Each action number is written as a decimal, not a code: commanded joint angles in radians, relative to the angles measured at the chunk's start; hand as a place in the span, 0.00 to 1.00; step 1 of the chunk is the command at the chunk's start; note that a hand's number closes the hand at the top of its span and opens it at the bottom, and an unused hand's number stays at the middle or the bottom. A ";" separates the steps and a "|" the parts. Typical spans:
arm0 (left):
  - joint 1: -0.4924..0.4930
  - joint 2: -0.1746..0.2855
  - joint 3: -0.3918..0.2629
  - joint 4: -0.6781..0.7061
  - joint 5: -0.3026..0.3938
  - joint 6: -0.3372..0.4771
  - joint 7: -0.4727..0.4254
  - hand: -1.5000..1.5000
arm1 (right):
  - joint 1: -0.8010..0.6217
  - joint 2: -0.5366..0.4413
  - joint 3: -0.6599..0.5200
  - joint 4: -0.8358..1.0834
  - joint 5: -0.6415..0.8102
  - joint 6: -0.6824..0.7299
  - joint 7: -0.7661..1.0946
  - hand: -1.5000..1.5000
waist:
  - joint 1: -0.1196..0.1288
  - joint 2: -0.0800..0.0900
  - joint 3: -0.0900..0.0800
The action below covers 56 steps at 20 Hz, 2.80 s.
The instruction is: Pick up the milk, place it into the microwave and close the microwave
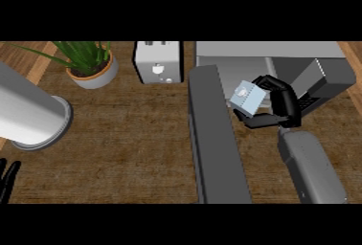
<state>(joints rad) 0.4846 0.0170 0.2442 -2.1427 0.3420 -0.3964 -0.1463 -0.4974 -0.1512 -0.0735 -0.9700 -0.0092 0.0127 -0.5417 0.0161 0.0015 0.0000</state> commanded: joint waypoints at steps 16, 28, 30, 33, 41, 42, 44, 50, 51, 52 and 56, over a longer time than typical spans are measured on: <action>-0.101 0.029 0.009 0.054 0.009 -0.043 0.019 0.00 | -0.502 -0.005 -0.120 0.695 0.090 -0.180 -0.207 1.00 | 0.067 0.031 0.003; -0.204 0.045 -0.003 0.107 -0.002 -0.035 0.028 0.00 | -0.629 -0.096 -0.146 0.800 0.115 -0.283 -0.163 1.00 | 0.112 0.064 0.004; -0.196 0.040 -0.010 0.085 -0.022 -0.025 0.031 0.00 | -0.626 -0.080 -0.169 0.815 0.103 -0.379 -0.148 1.00 | 0.125 0.065 0.004; -0.202 0.053 -0.013 0.086 -0.038 -0.034 0.031 0.00 | -0.633 -0.100 -0.189 0.815 0.096 -0.482 -0.149 1.00 | 0.135 0.073 0.005; -0.230 0.058 -0.038 0.084 -0.081 -0.028 0.042 0.00 | -0.642 -0.102 -0.101 0.865 0.209 -0.717 -0.152 0.00 | 0.166 0.085 0.005; -0.225 0.061 -0.034 0.069 -0.085 -0.025 0.043 0.00 | -0.655 -0.109 -0.098 0.871 0.213 -0.724 -0.138 0.00 | 0.175 0.082 0.005; -0.243 0.050 -0.055 0.077 -0.095 -0.015 0.054 0.00 | -0.669 -0.125 -0.100 0.875 0.213 -0.719 -0.126 0.00 | 0.171 0.090 0.006; -0.265 0.042 -0.084 0.099 -0.125 -0.014 0.054 0.00 | -0.693 -0.051 -0.127 0.902 0.183 -0.628 -0.068 0.00 | 0.176 0.089 0.007; -0.264 0.041 -0.084 0.107 -0.128 -0.011 0.056 0.00 | -0.683 -0.068 -0.123 0.904 0.186 -0.582 -0.081 0.00 | 0.168 0.089 0.007; -0.299 0.041 -0.084 0.115 -0.143 -0.001 0.047 0.00 | -0.690 -0.051 -0.130 0.910 0.179 -0.568 -0.067 0.00 | 0.160 0.091 0.007; -0.275 0.027 -0.111 0.109 -0.155 -0.008 0.046 0.00 | -0.677 -0.057 -0.148 0.899 0.165 -0.512 -0.094 0.00 | 0.166 0.088 0.008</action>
<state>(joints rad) 0.2146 0.0586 0.1551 -2.0412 0.2072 -0.4090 -0.0934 -1.1692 -0.2280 -0.1955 -0.0602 0.1829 -0.5614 -0.6295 0.1803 0.0915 0.0071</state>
